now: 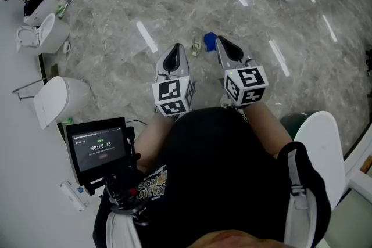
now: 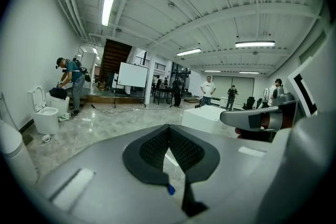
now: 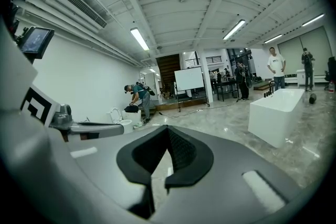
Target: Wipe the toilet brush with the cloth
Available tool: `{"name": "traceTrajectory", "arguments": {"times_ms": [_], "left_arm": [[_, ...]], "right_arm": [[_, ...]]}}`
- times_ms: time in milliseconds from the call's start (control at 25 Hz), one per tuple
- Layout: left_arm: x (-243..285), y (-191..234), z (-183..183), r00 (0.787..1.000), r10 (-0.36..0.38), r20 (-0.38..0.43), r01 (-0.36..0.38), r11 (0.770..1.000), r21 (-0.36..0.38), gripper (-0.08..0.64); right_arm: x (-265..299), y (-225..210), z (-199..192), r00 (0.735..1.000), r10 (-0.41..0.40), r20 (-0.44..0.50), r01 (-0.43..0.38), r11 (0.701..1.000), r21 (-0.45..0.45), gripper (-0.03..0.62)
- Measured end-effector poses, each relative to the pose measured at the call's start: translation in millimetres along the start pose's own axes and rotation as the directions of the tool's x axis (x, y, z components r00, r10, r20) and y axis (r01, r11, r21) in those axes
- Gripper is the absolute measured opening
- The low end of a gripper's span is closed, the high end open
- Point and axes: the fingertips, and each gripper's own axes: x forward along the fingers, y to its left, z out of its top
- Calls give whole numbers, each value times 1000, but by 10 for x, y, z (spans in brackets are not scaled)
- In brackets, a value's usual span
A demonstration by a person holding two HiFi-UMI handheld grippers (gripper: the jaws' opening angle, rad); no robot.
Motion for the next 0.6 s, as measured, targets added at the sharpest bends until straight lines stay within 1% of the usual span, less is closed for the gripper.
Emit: {"name": "traceTrajectory", "arguments": {"times_ms": [320,600], "left_arm": [[12,-25,10,1000,-4,10,4,1000,25,3],[23,-68,8,1000,-16,-1,16,1000,22,3]], "right_arm": [[-14,-15,24,1000,0,2,0,1000,-7,0],[3,-18,47,1000,6,5,-6,1000,-17,0]]}}
